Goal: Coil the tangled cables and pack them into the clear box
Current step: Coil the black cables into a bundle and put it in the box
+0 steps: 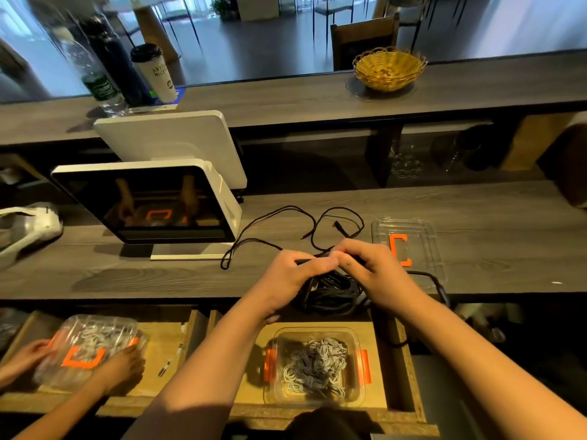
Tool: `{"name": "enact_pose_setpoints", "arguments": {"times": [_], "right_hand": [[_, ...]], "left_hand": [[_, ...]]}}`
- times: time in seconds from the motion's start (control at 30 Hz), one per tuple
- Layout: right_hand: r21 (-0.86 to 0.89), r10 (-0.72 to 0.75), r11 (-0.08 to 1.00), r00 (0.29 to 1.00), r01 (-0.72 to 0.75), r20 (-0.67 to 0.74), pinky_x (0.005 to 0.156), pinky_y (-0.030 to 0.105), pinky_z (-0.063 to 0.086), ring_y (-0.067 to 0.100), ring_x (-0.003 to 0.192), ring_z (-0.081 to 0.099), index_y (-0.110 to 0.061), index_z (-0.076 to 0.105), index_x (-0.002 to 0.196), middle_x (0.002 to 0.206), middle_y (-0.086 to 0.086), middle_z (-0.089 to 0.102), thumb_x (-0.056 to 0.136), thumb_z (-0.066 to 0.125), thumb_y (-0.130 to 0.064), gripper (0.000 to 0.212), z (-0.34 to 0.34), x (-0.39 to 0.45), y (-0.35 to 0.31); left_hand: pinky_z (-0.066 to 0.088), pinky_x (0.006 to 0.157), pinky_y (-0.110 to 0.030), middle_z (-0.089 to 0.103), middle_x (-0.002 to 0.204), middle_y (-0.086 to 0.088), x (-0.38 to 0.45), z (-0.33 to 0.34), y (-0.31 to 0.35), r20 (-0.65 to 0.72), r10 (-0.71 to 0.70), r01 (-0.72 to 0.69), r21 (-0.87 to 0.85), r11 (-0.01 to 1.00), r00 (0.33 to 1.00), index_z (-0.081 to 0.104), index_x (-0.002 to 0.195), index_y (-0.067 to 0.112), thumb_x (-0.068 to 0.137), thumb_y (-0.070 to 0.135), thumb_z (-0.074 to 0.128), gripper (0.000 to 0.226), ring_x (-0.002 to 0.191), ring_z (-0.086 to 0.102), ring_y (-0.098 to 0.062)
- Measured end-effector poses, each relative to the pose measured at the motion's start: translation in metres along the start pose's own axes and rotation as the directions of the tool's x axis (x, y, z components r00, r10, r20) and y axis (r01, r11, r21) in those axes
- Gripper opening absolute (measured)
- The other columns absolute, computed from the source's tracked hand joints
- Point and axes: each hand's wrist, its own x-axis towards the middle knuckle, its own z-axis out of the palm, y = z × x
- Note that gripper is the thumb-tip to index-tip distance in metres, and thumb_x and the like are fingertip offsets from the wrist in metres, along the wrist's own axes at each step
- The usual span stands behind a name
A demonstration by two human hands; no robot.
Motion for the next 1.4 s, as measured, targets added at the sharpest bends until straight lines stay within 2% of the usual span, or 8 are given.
{"name": "enact_pose_setpoints", "arguments": {"times": [0.13,0.3,0.63,0.87,1.0,1.13,1.27,1.4], "right_hand": [[0.142,0.049,0.989,0.999,-0.05,0.008,0.077,0.049,0.053,0.02,0.085,0.064,-0.025,0.067,0.099,0.088,0.0,0.068,0.1,0.051,-0.03,0.018,0.017,-0.001,0.002],[0.227,0.102,0.968,0.994,-0.106,0.031,0.064,0.03,0.046,0.007,0.069,0.056,-0.024,0.064,0.089,0.075,-0.006,0.062,0.103,0.047,-0.028,0.023,0.03,-0.004,-0.004],[0.215,0.168,0.953,0.965,-0.211,0.201,0.061,0.024,0.041,0.002,0.064,0.05,-0.025,0.064,0.101,0.071,-0.012,0.055,0.103,0.048,-0.034,0.018,0.039,-0.009,-0.002],[0.004,0.195,0.978,0.929,-0.207,0.314,0.087,0.043,0.053,0.016,0.096,0.064,-0.039,0.06,0.12,0.102,-0.002,0.07,0.104,0.043,-0.038,0.024,0.044,-0.009,-0.005],[-0.043,0.203,0.979,0.937,-0.199,0.284,0.07,0.027,0.047,0.001,0.077,0.057,-0.033,0.062,0.098,0.083,-0.009,0.063,0.101,0.05,-0.039,0.013,0.039,-0.008,-0.008],[-0.111,0.231,0.972,0.934,-0.208,0.274,0.07,0.035,0.052,0.01,0.071,0.059,-0.024,0.064,0.088,0.078,-0.003,0.063,0.097,0.057,-0.039,0.019,0.031,-0.006,-0.014],[-0.193,0.239,0.961,0.941,-0.196,0.238,0.076,0.031,0.055,0.009,0.079,0.062,-0.025,0.065,0.09,0.084,-0.004,0.066,0.095,0.061,-0.035,0.012,0.018,0.001,-0.019],[-0.347,0.18,0.934,0.953,-0.087,0.243,0.079,0.031,0.056,0.007,0.082,0.063,-0.024,0.067,0.104,0.09,-0.005,0.068,0.095,0.061,-0.034,0.014,0.008,0.007,-0.022]], "left_hand": [[0.053,0.06,-0.026,0.071,0.08,-0.006,0.001,0.008,-0.01,-0.149,-0.081,0.022,-0.364,0.931,0.985,0.072,0.088,0.013,0.076,0.046,0.069,0.035,0.074,0.069,-0.018],[0.051,0.057,-0.024,0.073,0.081,-0.001,0.009,0.019,-0.004,-0.443,-0.206,-0.042,-0.488,0.872,0.873,0.068,0.097,0.014,0.085,0.053,0.067,0.04,0.073,0.069,-0.013],[0.055,0.076,-0.035,0.072,0.087,-0.017,0.024,0.016,-0.01,-0.809,-0.233,-0.096,-0.334,0.938,0.54,0.071,0.085,0.002,0.086,0.043,0.072,0.041,0.076,0.065,-0.014],[0.057,0.062,-0.028,0.076,0.096,-0.013,0.029,0.016,-0.005,-0.506,-0.491,-0.126,-0.776,0.618,0.709,0.066,0.112,0.008,0.09,0.038,0.071,0.038,0.073,0.073,-0.018],[0.058,0.073,-0.038,0.072,0.089,-0.005,0.033,0.012,-0.012,-0.731,-0.426,-0.132,-0.57,0.811,0.533,0.063,0.086,0.011,0.087,0.04,0.073,0.031,0.078,0.069,-0.017],[0.054,0.063,-0.036,0.066,0.07,-0.012,0.031,-0.003,-0.021,-0.882,-0.138,-0.043,-0.175,0.984,0.451,0.067,0.074,0.004,0.087,0.038,0.073,0.037,0.063,0.061,-0.009],[0.038,0.043,-0.017,0.055,0.052,0.001,0.029,-0.004,-0.025,-0.775,0.255,0.043,0.341,0.939,0.578,0.057,0.06,0.012,0.09,0.032,0.071,0.039,0.044,0.049,-0.005],[0.038,0.043,-0.01,0.053,0.058,0.006,0.03,-0.007,-0.019,-0.534,0.186,0.198,0.581,0.79,0.825,0.054,0.063,0.02,0.091,0.038,0.069,0.037,0.048,0.048,-0.003]]}}
